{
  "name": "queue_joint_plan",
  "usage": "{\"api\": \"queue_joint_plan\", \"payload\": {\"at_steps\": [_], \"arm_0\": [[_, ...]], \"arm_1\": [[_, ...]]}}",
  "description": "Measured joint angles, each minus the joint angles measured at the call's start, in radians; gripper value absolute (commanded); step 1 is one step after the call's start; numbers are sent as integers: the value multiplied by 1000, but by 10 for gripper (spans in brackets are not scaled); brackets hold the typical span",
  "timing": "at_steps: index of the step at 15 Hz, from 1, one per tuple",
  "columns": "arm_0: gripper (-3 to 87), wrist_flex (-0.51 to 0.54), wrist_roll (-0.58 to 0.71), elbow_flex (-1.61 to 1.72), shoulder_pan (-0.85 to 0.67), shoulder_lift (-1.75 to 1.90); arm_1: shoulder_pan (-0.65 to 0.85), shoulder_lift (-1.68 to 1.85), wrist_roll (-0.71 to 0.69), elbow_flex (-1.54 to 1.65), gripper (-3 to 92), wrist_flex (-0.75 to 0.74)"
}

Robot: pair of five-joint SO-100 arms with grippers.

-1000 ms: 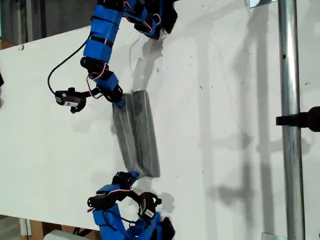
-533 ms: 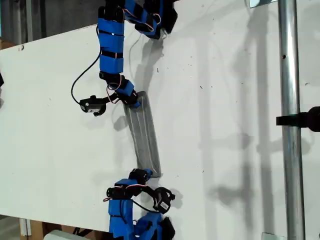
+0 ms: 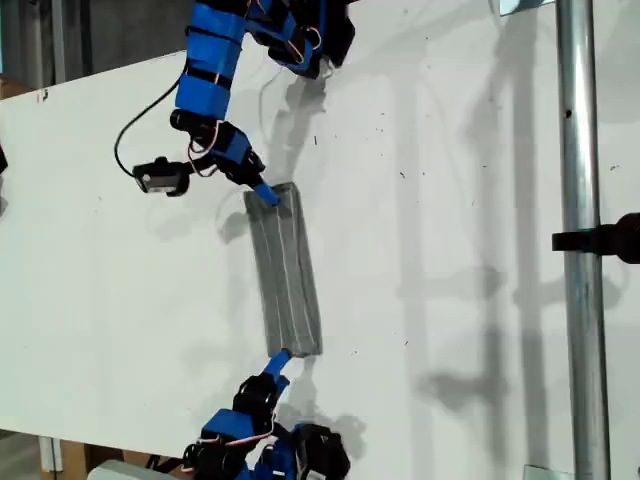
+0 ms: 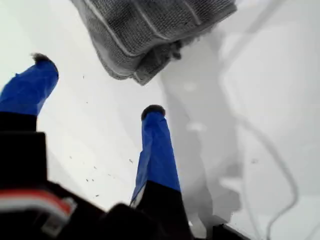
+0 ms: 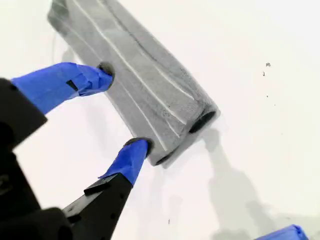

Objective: Grasp corners of a towel and fold twice.

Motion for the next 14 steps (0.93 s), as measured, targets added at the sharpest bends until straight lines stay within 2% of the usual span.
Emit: {"api": "queue_joint_plan", "payload": {"at_steps": [2,3,5,9,12,13,14], "arm_0": [[175,-55,-20,130,67,244],[173,-118,-28,225,123,387],[159,-173,-67,399,190,658],[143,-202,-120,529,275,930],[140,-202,-120,535,291,943],[140,-202,-120,538,298,946],[138,-202,-120,538,299,946]], "arm_1": [[117,232,57,299,385,-103],[138,331,87,442,393,-176],[147,388,163,589,396,-316],[21,153,322,597,398,-707],[-52,-183,423,456,400,-853],[-75,-247,448,388,330,-879],[-98,-322,462,324,194,-900]]}}
